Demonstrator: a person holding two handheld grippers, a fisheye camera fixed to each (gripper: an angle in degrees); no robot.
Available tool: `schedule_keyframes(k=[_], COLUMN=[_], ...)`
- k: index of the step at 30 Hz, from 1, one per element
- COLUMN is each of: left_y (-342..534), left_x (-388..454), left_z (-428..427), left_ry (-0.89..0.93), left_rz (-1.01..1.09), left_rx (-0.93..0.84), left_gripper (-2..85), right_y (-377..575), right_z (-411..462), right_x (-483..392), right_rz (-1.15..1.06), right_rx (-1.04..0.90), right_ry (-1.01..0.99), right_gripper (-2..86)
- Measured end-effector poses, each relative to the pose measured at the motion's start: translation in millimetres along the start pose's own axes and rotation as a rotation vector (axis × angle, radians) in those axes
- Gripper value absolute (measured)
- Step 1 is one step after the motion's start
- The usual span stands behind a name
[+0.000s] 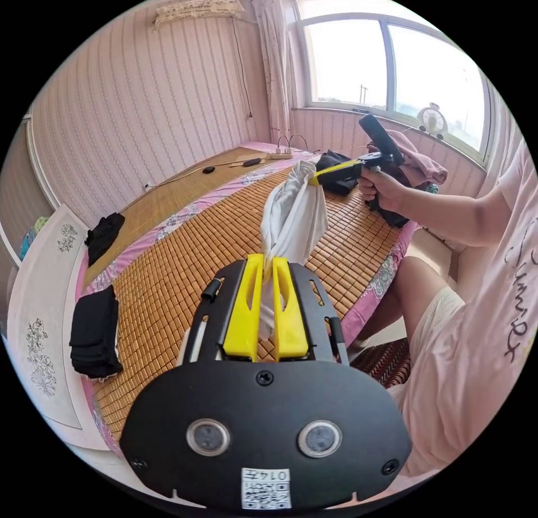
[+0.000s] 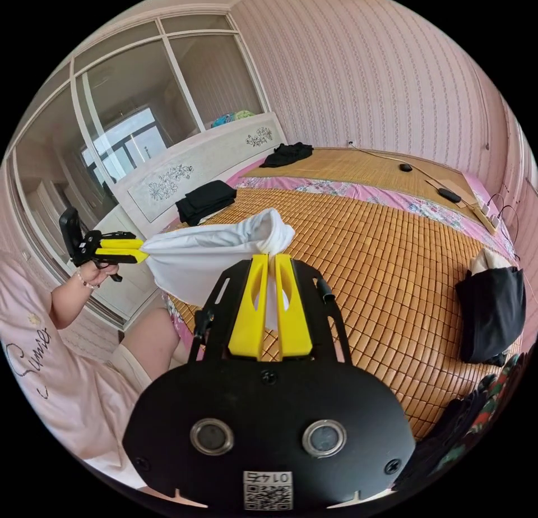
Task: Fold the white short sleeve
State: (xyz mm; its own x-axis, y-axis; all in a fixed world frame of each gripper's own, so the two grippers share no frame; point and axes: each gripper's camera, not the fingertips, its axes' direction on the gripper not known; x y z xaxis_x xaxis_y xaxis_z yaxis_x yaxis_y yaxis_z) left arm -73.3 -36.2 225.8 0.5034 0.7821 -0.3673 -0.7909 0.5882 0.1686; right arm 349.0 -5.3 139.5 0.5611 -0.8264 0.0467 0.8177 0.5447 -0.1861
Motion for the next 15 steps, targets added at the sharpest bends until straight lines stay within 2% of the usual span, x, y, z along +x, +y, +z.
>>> schedule_keyframes(k=[3, 10, 12, 15], left_y=[-49, -200, -245, -316], left_x=[4, 47, 62, 72], left_z=[14, 99, 130, 191], left_ry=[0.011, 0.258, 0.328, 0.412], left_rz=[0.058, 0.166, 0.157, -0.003], left_rx=[0.046, 0.209, 0.253, 0.276], left_gripper=[1.8, 1.9, 2.2, 2.9], right_y=[-8, -41, -57, -98], right_z=[-44, -197, -237, -270], right_x=[32, 146, 185, 275], right_rz=[0.026, 0.123, 0.163, 0.269], right_rx=[0.029, -0.055, -0.115, -0.301], right_ry=[0.082, 0.442, 0.561, 0.707], right_gripper=[1.3, 1.8, 2.1, 4.7])
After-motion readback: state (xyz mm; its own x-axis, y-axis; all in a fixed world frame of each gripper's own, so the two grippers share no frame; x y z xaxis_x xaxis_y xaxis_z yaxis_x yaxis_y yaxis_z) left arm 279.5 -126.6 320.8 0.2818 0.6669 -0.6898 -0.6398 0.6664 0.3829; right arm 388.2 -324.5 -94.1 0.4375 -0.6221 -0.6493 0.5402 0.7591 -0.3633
